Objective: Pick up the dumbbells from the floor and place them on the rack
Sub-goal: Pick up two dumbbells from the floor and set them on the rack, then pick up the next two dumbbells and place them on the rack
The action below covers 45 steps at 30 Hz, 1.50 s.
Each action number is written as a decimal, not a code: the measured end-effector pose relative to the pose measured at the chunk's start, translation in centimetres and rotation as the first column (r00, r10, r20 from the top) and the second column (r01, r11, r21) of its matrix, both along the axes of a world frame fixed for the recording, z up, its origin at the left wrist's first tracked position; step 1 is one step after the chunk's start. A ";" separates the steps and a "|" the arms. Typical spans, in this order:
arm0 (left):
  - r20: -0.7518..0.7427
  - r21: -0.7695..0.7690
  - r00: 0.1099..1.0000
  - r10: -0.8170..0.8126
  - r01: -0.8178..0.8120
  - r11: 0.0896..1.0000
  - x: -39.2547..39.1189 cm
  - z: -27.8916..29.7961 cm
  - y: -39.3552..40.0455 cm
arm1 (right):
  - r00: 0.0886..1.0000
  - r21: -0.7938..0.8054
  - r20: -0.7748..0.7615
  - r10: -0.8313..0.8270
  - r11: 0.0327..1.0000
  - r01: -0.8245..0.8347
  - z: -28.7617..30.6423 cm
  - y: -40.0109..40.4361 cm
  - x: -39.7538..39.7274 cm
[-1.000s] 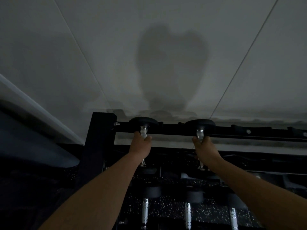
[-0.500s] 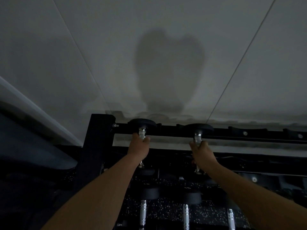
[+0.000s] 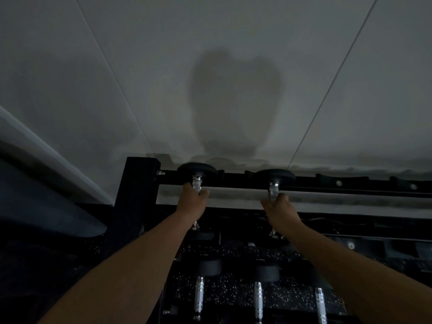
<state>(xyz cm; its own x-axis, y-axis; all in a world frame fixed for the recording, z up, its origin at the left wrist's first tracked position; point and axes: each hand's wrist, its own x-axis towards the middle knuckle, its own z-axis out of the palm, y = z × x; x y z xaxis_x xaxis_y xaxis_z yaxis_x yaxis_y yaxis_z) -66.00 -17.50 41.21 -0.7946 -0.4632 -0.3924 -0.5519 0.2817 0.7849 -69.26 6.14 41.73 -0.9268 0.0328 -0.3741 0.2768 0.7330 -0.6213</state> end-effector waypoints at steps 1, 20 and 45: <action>-0.007 -0.006 1.000 -0.004 0.004 1.000 0.2 0.2 0.1 | 0.998 0.024 -0.003 0.055 0.998 -0.055 -0.4 0.1 -0.1; -0.225 -0.364 0.956 -0.188 0.097 0.926 13.5 5.0 5.3 | 0.915 0.034 -0.403 0.015 0.999 -0.002 4.2 8.1 16.5; 0.143 0.124 0.896 -0.422 0.406 0.905 42.8 -24.1 38.5 | 0.954 0.115 0.191 -0.229 0.971 0.210 -21.6 37.0 51.2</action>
<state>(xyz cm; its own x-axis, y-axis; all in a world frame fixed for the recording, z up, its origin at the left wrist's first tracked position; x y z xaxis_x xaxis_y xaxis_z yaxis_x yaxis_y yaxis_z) -23.25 21.01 17.12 -0.8287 -0.0636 -0.5560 -0.5220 0.4460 0.7270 -18.02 43.12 20.13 -0.7985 0.2704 -0.5378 0.5497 0.6916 -0.4685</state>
